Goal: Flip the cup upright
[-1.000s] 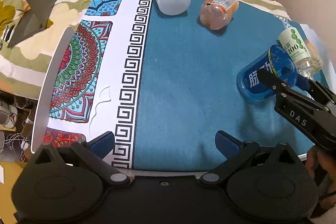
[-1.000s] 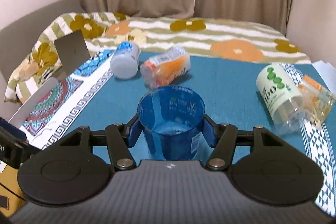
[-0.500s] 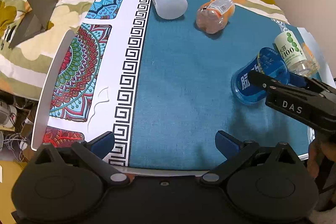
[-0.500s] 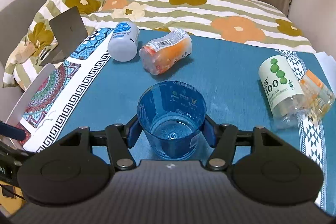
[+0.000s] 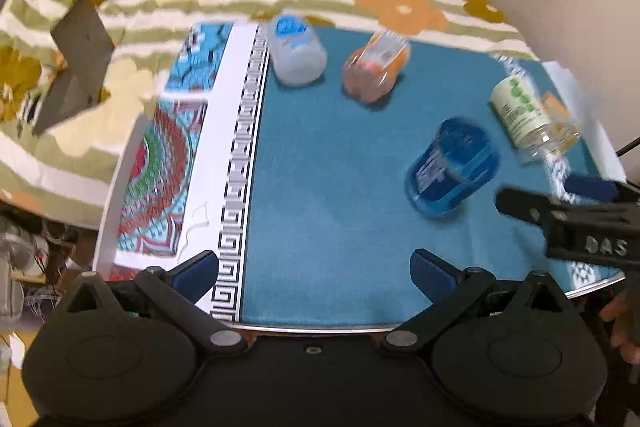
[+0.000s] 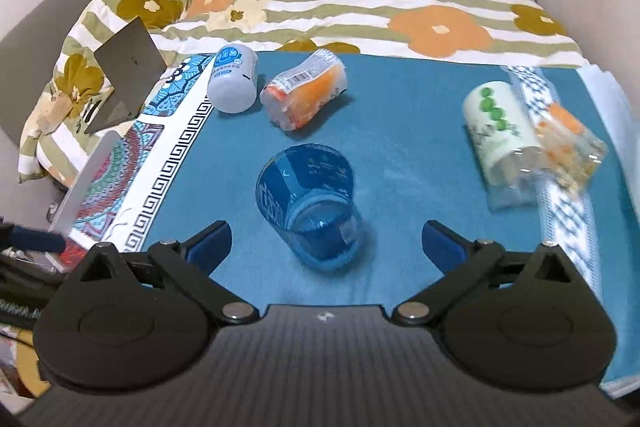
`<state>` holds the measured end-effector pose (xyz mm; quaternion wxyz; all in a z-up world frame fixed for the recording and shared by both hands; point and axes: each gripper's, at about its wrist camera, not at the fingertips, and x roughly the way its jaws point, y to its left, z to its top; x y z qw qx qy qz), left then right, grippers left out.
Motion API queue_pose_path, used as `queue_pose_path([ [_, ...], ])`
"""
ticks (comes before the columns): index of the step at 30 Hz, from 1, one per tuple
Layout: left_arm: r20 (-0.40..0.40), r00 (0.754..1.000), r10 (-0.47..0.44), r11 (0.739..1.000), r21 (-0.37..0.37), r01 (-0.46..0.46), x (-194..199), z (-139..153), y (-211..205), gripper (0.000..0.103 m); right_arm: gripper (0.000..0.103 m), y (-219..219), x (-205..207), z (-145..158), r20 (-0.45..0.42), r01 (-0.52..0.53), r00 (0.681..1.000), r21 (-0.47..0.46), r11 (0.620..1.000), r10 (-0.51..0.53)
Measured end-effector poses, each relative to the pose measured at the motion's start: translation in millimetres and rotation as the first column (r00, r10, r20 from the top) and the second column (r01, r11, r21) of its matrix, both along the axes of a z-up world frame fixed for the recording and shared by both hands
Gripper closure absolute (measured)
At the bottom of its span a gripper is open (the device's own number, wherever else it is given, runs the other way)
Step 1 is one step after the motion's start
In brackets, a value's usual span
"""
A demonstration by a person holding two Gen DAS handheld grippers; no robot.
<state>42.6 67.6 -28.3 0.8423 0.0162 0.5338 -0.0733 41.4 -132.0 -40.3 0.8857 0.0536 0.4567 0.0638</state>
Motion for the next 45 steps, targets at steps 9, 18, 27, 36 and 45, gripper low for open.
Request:
queue_pose_path([
  [9,0.072,0.997,-0.025,1.0,0.016,0.024,-21,25,-29,0.0,0.0,-37,-39,49,-0.066,0.082,0.994,-0.123,0.989,-0.091],
  [18,0.138,0.989,-0.058,0.995,0.092,0.046,-41,23,-47,0.0,0.0,-59,-67,40,-0.126,0.147,0.979,-0.12,0.982,-0.162],
  [27,0.147,0.987,-0.062,0.995,0.088,0.049,-46,25,-51,0.0,0.0,-58,-71,35,-0.141,0.144,0.977,-0.118,0.983,-0.16],
  [36,0.148,0.987,-0.062,0.996,0.08,0.05,-47,27,-51,0.0,0.0,-58,-72,37,-0.136,0.145,0.978,-0.124,0.982,-0.161],
  [45,0.149,0.987,-0.063,0.996,0.079,0.052,-47,27,-52,0.0,0.0,-59,-72,39,-0.13,0.149,0.978,-0.127,0.981,-0.166],
])
